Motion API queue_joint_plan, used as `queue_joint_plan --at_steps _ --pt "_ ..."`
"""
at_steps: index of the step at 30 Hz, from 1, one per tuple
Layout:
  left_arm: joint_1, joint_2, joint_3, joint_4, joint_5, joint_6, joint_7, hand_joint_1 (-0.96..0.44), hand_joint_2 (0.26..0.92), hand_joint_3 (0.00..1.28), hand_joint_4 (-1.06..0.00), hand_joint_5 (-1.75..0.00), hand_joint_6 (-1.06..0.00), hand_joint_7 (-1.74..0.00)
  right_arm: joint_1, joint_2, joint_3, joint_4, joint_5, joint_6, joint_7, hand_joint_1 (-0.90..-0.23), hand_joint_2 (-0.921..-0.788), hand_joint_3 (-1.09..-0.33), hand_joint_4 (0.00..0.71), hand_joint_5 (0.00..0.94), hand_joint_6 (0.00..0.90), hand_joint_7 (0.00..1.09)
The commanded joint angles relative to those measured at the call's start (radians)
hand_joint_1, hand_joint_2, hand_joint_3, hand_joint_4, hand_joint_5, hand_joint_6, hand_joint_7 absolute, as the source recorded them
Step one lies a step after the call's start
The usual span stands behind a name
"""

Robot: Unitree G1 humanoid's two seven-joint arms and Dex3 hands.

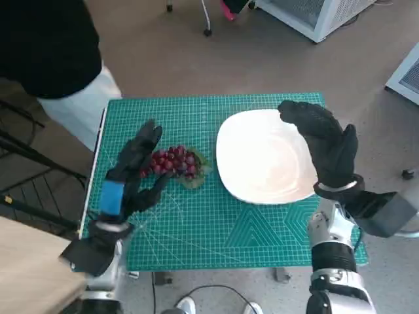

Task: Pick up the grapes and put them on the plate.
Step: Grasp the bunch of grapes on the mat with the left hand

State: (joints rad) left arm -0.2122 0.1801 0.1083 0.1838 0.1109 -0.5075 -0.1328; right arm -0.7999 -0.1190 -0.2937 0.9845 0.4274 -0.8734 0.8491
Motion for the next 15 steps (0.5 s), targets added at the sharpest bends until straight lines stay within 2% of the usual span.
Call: queue_joint_plan --at_steps 1,4,9,15 --pt "-0.026 0.128 -0.039 -0.129 0.349 0.208 0.067 -0.50 0.915 0.04 -0.12 0.00 -0.19 0.00 0.011 -0.004 0.000 0.016 -0.008 0.013 0.003 -0.584 -0.921 -0.592 0.344 0.000 0.421 0.00" --pt "-0.033 0.130 -0.054 -0.143 0.385 0.254 0.065 -0.52 0.916 0.02 -0.10 0.00 -0.18 0.00 0.011 -0.004 0.000 0.015 -0.008 0.013 0.002 -0.583 -0.921 -0.592 0.344 0.000 0.421 0.00" --pt "-0.158 0.138 -0.179 -0.147 0.667 0.571 -0.020 -0.49 0.799 0.00 -0.05 0.00 -0.19 0.00 0.008 -0.003 0.004 0.011 -0.015 0.021 -0.012 -0.578 -0.921 -0.593 0.344 0.000 0.422 0.00" --pt "-0.190 0.130 -0.224 -0.151 0.728 0.678 -0.040 -0.46 0.751 0.00 -0.04 0.00 -0.19 0.00 0.007 -0.003 0.005 0.013 -0.017 0.023 -0.015 -0.576 -0.921 -0.594 0.344 0.000 0.421 0.00"
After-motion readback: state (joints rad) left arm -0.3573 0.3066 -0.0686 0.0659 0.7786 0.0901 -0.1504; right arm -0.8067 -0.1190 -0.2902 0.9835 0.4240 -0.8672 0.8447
